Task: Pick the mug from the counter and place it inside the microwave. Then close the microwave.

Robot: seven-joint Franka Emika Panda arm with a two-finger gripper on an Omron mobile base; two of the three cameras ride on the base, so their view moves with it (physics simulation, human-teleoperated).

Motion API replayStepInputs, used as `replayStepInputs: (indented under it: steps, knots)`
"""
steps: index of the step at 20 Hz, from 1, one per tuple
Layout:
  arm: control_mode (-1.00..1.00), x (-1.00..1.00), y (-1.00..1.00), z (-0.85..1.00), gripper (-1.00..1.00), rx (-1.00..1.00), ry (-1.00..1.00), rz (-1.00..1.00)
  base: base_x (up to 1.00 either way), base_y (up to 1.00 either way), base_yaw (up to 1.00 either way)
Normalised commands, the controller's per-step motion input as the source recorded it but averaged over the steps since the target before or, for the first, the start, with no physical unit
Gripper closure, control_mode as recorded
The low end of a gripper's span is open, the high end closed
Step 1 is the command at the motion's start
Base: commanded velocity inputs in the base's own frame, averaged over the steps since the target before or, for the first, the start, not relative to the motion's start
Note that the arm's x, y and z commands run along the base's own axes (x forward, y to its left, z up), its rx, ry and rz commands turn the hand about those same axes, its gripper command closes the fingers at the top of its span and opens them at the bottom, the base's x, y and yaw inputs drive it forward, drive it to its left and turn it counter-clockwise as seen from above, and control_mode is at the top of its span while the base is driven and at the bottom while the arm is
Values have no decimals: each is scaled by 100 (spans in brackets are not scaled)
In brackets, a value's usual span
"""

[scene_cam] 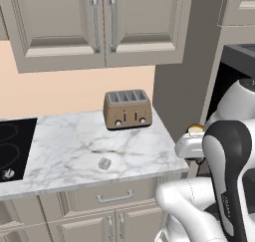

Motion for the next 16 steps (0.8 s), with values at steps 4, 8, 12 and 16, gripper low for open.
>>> replayStepInputs:
  steps: [4,8,12,16]
  knots:
    - [100,0,0,0,100,0,0,0,-21,42,-4]
    - [100,0,0,0,100,0,0,0,-52,52,-21]
    - [100,0,0,0,100,0,0,0,-73,35,-40]
    - [100,0,0,0,100,0,0,0,-69,4,-56]
